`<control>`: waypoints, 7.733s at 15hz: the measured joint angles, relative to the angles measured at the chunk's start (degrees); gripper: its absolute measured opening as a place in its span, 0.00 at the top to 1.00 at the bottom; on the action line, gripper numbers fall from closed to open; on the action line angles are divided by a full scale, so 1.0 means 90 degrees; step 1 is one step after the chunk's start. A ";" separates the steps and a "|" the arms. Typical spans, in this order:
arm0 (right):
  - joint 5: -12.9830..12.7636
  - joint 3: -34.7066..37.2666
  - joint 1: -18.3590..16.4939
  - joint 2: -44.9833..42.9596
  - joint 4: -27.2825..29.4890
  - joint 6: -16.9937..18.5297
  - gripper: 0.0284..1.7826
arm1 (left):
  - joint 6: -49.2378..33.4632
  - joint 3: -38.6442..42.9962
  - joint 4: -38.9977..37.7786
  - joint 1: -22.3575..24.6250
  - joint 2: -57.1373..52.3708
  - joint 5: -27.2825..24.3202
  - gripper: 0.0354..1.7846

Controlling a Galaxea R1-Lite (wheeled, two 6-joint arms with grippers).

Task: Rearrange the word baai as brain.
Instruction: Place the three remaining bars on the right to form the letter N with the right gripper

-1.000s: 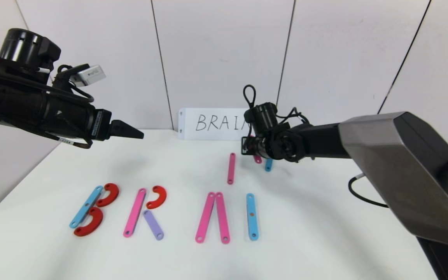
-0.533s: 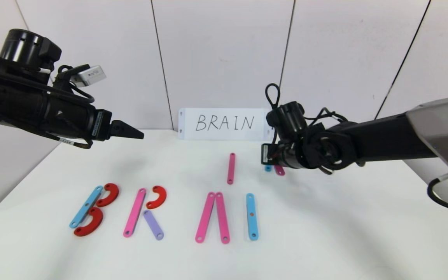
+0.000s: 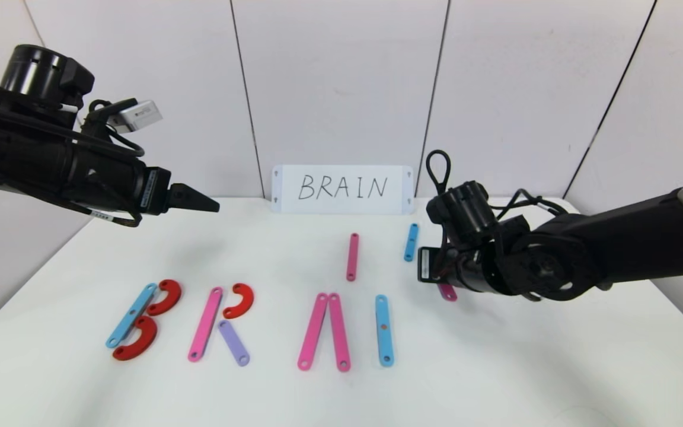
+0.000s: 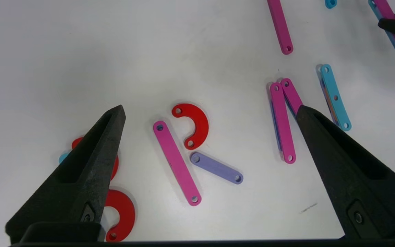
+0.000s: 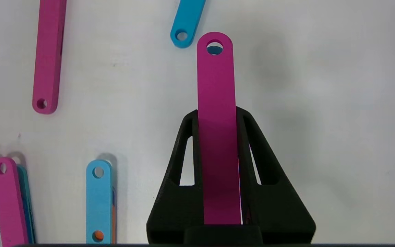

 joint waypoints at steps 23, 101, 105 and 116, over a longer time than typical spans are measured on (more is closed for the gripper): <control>-0.0053 0.0815 0.0452 0.0211 -0.0211 0.0318 0.84 | 0.0011 0.0009 0.0024 -0.0016 0.0053 -0.0027 0.03; 0.2847 0.2785 -0.1237 -0.1170 -0.2185 -0.3306 0.86 | 0.0011 0.0107 0.0015 -0.0236 0.0085 0.0022 0.03; 0.2855 0.2934 -0.1284 -0.1020 -0.2270 -0.3304 0.86 | 0.0012 0.0110 0.0018 -0.0245 0.0092 0.0024 0.03; 0.3180 0.3301 -0.1532 -0.0874 -0.2518 -0.3673 0.86 | 0.0011 0.0107 0.0034 -0.0242 0.0092 0.0024 0.03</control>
